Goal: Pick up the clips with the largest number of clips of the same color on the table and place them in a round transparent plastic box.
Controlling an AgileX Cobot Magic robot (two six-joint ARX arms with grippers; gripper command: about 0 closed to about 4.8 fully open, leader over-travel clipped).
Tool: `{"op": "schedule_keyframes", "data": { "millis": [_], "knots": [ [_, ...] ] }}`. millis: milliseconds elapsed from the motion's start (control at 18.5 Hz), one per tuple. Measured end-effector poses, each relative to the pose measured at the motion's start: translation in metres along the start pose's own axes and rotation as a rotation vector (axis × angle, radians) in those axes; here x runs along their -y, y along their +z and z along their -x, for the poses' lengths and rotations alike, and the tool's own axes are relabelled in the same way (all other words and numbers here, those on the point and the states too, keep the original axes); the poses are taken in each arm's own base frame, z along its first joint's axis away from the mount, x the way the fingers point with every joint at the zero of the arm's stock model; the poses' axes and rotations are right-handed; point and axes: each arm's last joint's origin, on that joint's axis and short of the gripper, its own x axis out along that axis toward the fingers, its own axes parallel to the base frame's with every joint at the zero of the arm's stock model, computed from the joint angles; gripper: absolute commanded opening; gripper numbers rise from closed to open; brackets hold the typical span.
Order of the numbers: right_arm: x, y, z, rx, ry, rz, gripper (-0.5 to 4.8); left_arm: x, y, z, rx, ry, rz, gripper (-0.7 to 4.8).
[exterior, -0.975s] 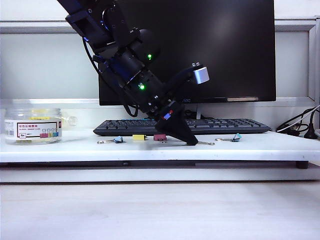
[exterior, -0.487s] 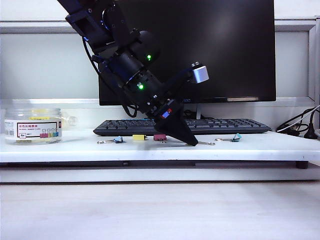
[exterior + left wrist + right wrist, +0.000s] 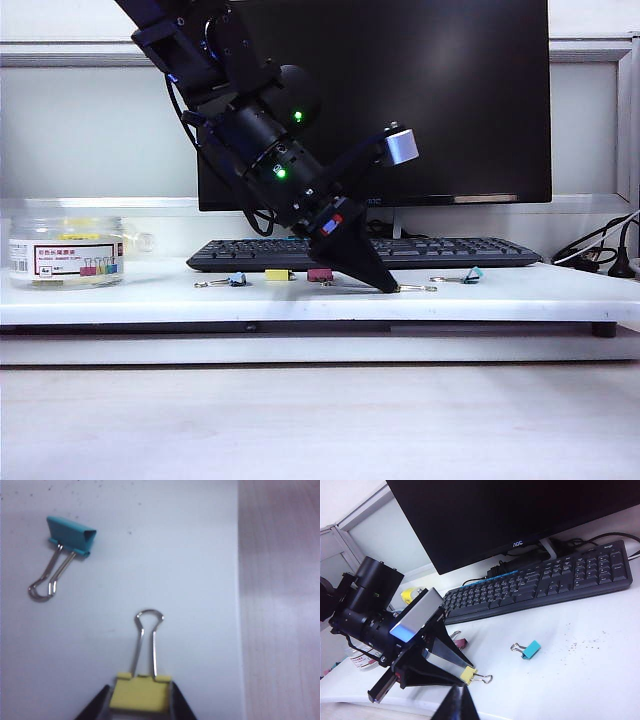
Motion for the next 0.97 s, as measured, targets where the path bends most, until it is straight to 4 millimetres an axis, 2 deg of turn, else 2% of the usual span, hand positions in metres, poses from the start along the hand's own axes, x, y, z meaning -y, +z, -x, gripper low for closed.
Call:
{"op": "schedule_keyframes", "data": {
  "millis": [54,217,758,975],
  "knots": [
    [0.000,0.000,0.000,0.000,0.000,0.000,-0.01,0.000,0.000,0.000,0.000,0.000,0.000,1.09],
    [0.000,0.000,0.000,0.000,0.000,0.000,-0.01,0.000,0.000,0.000,0.002,-0.002,0.000,0.82],
    [0.000,0.000,0.000,0.000,0.000,0.000,-0.01,-0.001,0.001,0.000,-0.005,0.024,0.033,0.80],
    [0.000,0.000,0.000,0.000,0.001,0.000,-0.01,-0.001,0.007,0.013,-0.028,0.075,0.060,0.80]
  ]
}}
